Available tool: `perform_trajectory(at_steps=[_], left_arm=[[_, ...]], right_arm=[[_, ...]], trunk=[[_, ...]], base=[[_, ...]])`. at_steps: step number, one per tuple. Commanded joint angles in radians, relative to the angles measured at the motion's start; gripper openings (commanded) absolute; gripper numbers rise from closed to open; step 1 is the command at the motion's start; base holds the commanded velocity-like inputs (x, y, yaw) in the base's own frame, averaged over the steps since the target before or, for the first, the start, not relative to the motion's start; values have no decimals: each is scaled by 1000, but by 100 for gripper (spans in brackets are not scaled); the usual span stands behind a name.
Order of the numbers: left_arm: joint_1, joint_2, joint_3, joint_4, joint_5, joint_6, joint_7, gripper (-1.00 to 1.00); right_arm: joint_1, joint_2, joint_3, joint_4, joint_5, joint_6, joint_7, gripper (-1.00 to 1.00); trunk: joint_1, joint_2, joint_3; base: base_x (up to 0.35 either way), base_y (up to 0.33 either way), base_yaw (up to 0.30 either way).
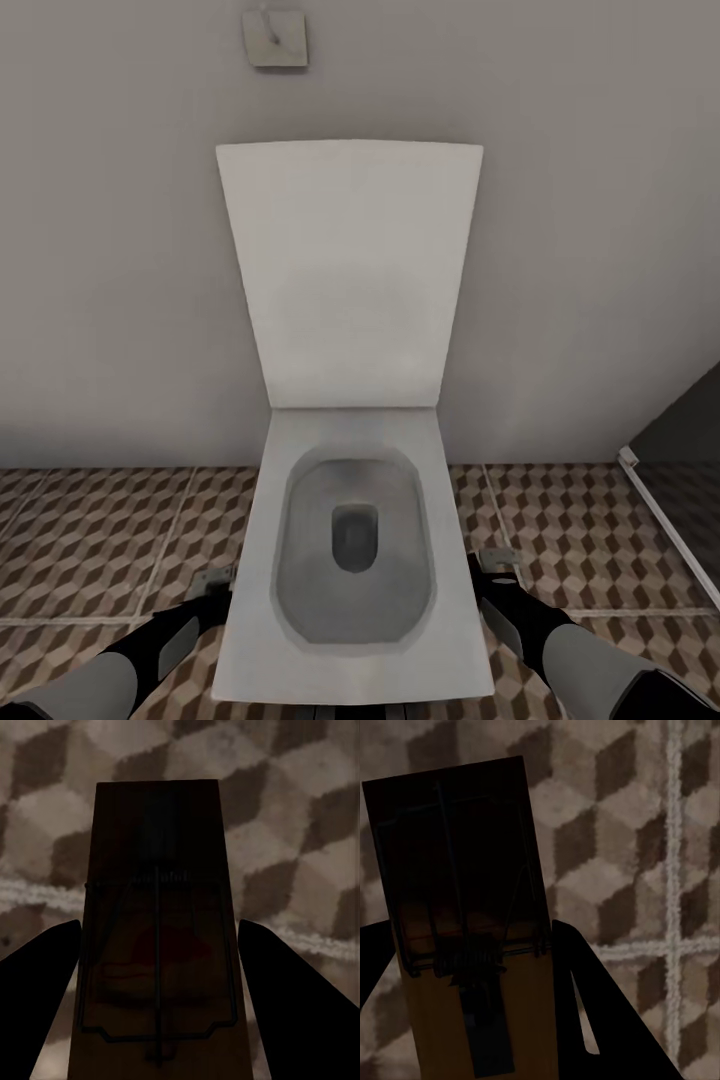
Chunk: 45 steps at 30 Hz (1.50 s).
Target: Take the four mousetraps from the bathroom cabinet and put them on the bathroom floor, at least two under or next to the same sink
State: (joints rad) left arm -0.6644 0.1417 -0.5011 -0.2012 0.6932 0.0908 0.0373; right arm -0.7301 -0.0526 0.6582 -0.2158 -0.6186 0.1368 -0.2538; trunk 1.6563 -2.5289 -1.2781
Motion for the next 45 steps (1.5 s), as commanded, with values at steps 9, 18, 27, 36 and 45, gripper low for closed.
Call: perform_trajectory(at_steps=[9, 18, 27, 36, 45], left_arm=[[0, 1, -7, -3, 8, 6, 5, -100], [0, 1, -7, -3, 8, 6, 5, -100], [0, 1, -7, -3, 8, 7, 6, -100], [0, 1, -7, -3, 8, 7, 6, -100], [0, 1, -7, -3, 8, 9, 6, -100]], right_arm=[[0, -1, 9, -4, -9, 6, -6, -100], [0, -1, 9, -4, -9, 7, -5, -100], [0, -1, 9, -3, -10, 8, -4, -100], [0, -1, 8, -2, -11, 8, -5, -100], [0, -10, 8, -1, -11, 7, -5, -100]], trunk=[[0, 0, -1], [0, 0, -1], [0, 0, -1], [0, 0, -1], [0, 0, -1]], base=[[8, 0, 0], [0, 0, 0], [0, 0, 0], [0, 0, 42], [0, 0, 5]])
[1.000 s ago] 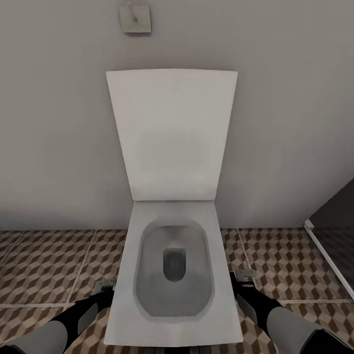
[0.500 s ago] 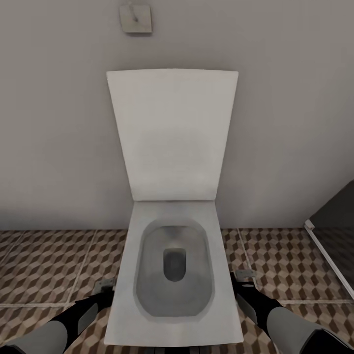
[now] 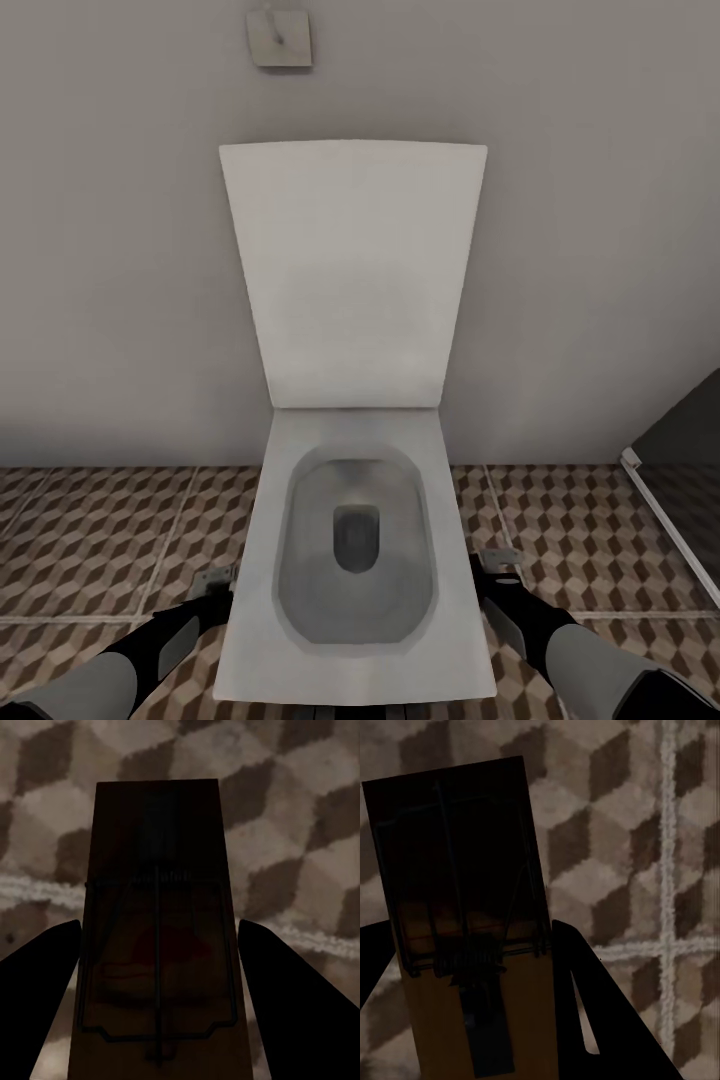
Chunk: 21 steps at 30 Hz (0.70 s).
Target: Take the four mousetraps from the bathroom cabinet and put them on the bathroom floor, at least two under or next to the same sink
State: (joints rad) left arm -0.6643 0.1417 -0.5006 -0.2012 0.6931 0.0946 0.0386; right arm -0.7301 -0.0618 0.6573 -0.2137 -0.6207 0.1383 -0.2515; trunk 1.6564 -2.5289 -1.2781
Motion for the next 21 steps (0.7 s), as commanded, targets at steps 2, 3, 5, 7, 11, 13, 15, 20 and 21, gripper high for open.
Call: perform_trajectory(at_steps=[2, 3, 5, 7, 11, 13, 15, 20, 21], left_arm=[[0, 1, -7, -3, 8, 4, 4, -100], [0, 1, -7, -3, 8, 5, 4, -100], [0, 1, -7, -3, 8, 5, 4, -100], [0, 1, -7, -3, 8, 5, 4, -100], [0, 1, -7, -4, 8, 5, 4, -100], [0, 1, -7, -4, 8, 5, 3, -100], [0, 1, -7, -4, 8, 5, 3, -100], [-1, 1, -7, -4, 8, 5, 3, -100], [0, 1, -7, -4, 8, 5, 3, -100]], right_arm=[[0, -3, 8, -4, -10, 6, -7, -100], [0, -4, 8, -4, -11, 6, -7, -100], [0, -5, 8, -4, -11, 6, -6, -100], [0, -5, 8, -4, -11, 6, -6, -100], [0, -5, 9, -4, -11, 5, -6, -100], [0, -6, 9, -4, -11, 6, -6, -100], [0, -6, 9, -4, -11, 7, -7, -100], [0, -6, 8, -4, -11, 10, -8, -100], [0, -6, 8, -4, -11, 9, -8, -100]], trunk=[[0, 0, -1], [0, 0, -1], [0, 0, -1], [0, 0, -1], [0, 0, -1], [0, 0, -1], [0, 0, -1], [0, 0, -1], [0, 0, -1]], base=[[0, 0, 0], [0, 0, 0], [0, 0, 0], [0, 0, 0], [0, 0, 0], [0, 0, 0], [0, 0, 0], [0, 0, 0], [0, 0, 0]])
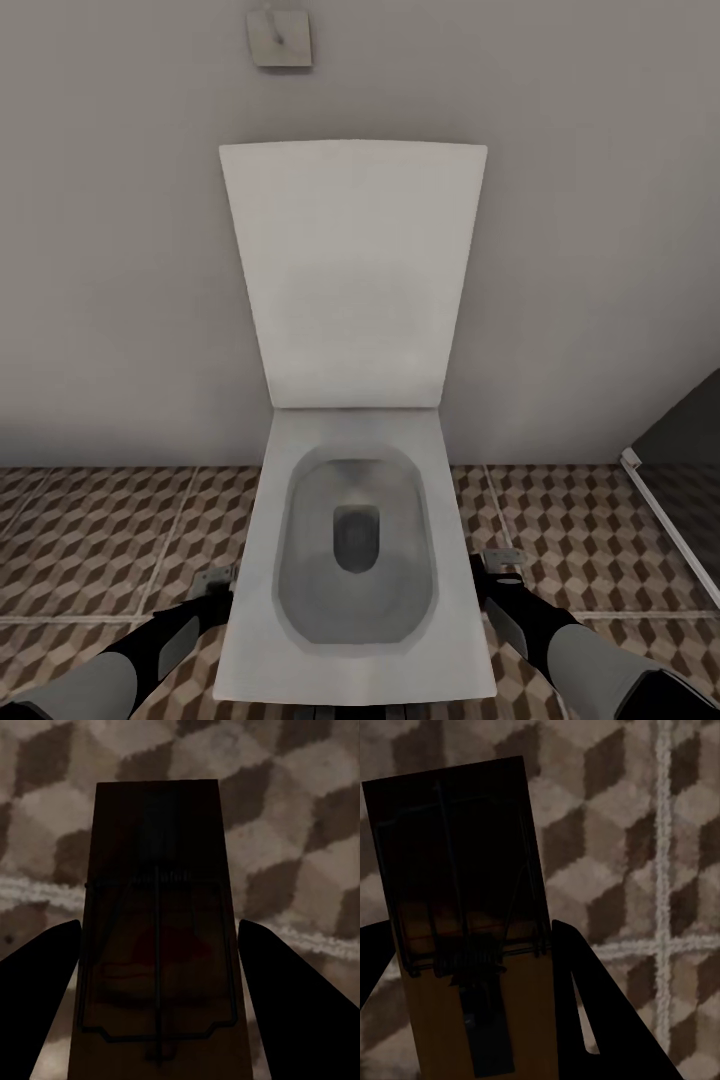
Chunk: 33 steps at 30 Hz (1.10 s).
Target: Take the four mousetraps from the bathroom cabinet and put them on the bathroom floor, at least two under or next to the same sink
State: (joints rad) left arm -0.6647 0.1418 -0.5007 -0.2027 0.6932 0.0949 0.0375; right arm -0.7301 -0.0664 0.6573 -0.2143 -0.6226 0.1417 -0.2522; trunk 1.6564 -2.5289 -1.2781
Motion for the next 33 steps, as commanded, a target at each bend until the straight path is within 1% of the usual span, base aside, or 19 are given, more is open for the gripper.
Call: perform_trajectory(at_steps=[1, 14, 23, 27, 31, 33], left_arm=[[0, 1, -7, -3, 8, 4, 4, -100], [-1, 3, -8, -7, 7, -3, 11, -100], [-1, 24, -9, -73, 0, -6, 12, -100], [-2, 31, -9, -86, -2, -6, 12, -100], [-3, 37, -9, -88, -3, -6, 12, -100], [-3, 38, -9, -86, -3, -6, 11, -100]], right_arm=[[0, -1, 8, -4, -9, 6, -7, -100], [0, -1, 11, -1, -7, 6, -15, -100], [0, 2, 12, 3, -5, 3, -23, -100], [0, 3, 12, 4, -5, 2, -24, -100], [0, 6, 11, 39, -8, 0, -24, -100], [0, 8, 11, 74, -11, -5, -23, -100]], trunk=[[0, 0, -1], [0, 0, -1], [0, 0, -1], [0, 0, -1], [0, 0, -1], [0, 0, -1]], base=[[0, 0, 0], [0, 0, 0], [0, 0, 0], [0, 0, 0], [0, 0, 0], [0, 0, 0]])
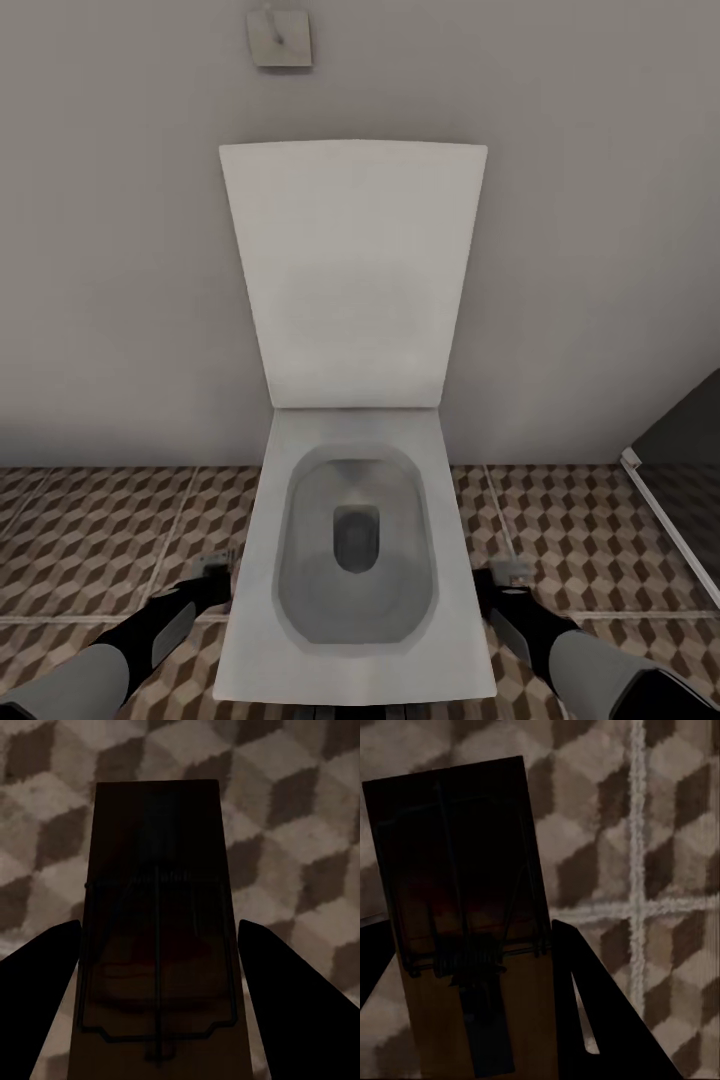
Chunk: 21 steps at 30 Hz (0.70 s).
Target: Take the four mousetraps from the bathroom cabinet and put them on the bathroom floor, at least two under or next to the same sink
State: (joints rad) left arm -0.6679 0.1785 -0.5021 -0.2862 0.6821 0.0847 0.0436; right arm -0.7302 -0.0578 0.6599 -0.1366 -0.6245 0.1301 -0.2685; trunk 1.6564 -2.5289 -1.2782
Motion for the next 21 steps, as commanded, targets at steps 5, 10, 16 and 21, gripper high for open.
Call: perform_trajectory(at_steps=[5, 10, 16, 21], left_arm=[[-1, 0, -7, 0, 7, 4, 4, -100], [0, -1, -8, 3, 7, 1, 4, -100], [1, -3, -10, 2, 5, -16, 4, -100], [1, -5, -11, -6, 5, -20, 1, -100]], right_arm=[[0, 3, 7, 45, -14, -25, 1, -100], [0, 5, 6, 55, -16, -35, 11, -100], [0, 7, 7, 58, -17, -38, 17, -100], [0, 8, 8, 58, -16, -39, 18, -100]], trunk=[[0, 0, -1], [0, 0, -1], [0, 0, -1], [0, 0, -1]], base=[[0, 0, 0], [0, 0, 0], [0, 0, 0], [0, 0, 0]])
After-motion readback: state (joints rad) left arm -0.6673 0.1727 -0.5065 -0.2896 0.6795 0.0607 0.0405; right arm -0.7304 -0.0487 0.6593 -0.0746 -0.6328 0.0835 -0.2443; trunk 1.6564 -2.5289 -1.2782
